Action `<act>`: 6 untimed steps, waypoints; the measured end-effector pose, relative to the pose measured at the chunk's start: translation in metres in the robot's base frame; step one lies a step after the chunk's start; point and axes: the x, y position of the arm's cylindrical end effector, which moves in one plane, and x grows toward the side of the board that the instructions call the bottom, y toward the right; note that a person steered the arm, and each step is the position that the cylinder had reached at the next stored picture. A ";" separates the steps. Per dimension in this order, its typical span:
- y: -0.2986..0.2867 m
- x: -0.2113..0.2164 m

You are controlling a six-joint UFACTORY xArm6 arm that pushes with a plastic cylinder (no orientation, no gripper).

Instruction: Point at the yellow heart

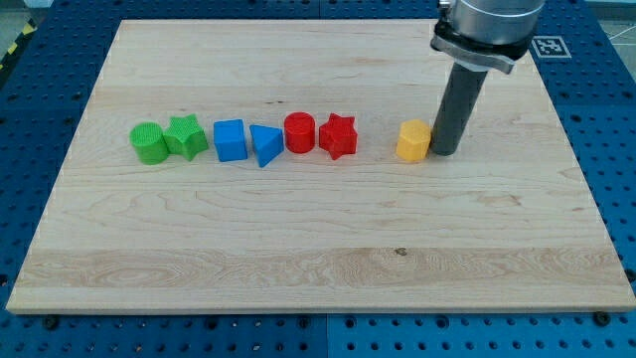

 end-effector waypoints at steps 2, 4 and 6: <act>-0.028 0.000; 0.036 -0.002; 0.100 -0.108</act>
